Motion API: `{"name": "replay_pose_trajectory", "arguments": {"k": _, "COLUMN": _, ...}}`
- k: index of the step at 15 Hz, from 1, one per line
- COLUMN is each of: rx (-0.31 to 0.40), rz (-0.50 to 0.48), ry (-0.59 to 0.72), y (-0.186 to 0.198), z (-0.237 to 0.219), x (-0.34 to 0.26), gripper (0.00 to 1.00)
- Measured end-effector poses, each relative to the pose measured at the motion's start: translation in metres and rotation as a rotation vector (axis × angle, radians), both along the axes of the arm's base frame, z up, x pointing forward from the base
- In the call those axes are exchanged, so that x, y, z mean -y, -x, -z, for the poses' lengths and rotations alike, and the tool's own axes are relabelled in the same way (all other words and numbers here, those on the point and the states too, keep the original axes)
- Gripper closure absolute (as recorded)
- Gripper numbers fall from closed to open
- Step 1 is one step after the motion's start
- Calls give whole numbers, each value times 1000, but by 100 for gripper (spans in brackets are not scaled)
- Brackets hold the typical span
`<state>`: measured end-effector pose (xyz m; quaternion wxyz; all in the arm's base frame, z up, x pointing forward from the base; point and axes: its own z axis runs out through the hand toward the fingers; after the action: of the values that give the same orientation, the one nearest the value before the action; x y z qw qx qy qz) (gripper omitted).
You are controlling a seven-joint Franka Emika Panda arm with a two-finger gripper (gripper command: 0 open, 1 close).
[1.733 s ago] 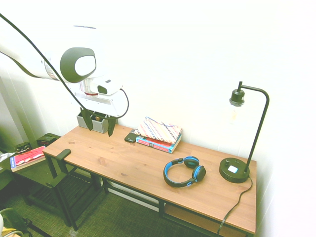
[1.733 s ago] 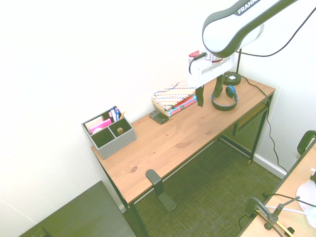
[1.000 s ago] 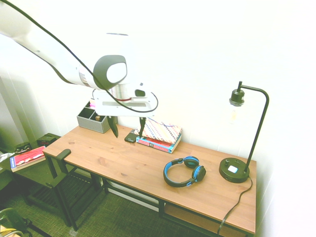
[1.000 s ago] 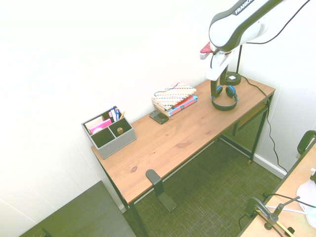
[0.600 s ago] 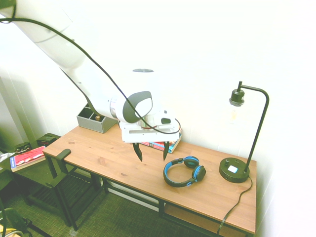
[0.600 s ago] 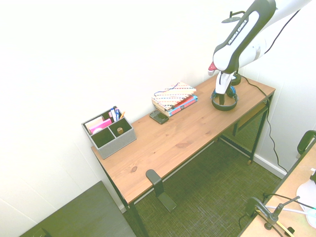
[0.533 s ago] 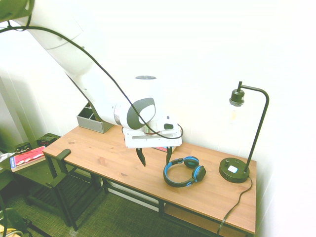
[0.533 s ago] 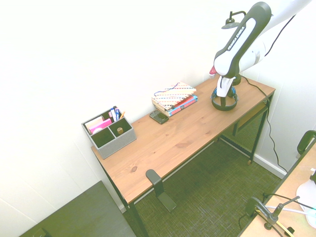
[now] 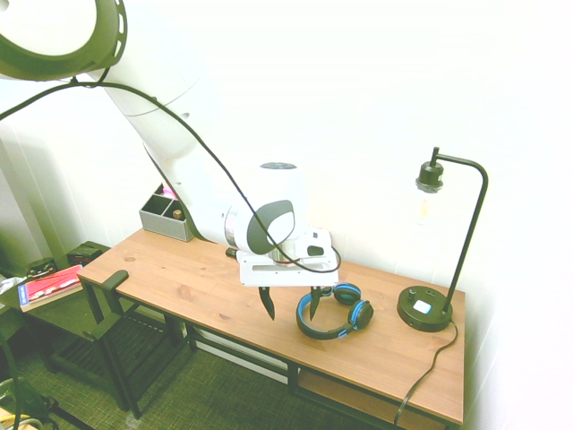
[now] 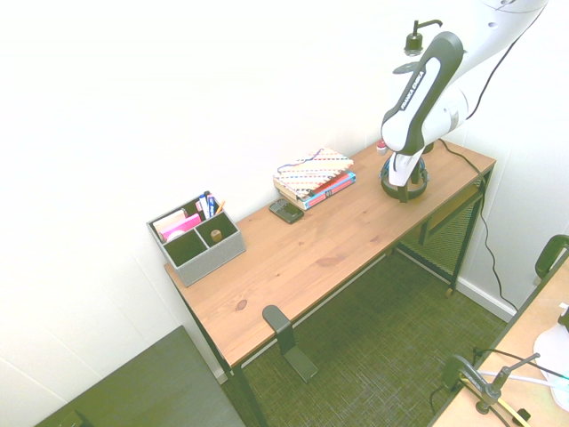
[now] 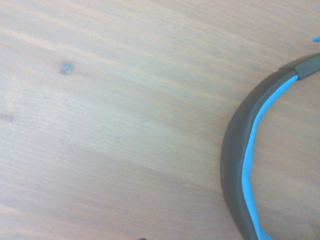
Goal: Hang the headphone
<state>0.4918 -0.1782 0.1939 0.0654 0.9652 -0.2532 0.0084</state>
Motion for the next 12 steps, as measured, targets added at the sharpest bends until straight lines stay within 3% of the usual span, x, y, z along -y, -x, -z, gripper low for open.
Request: {"name": "replay_pose_trajectory", "arguments": {"k": 12, "rx": -14, "rz": 45, "ry": -20, "y": -28, "z": 16, "x": -1, "gripper": 100}}
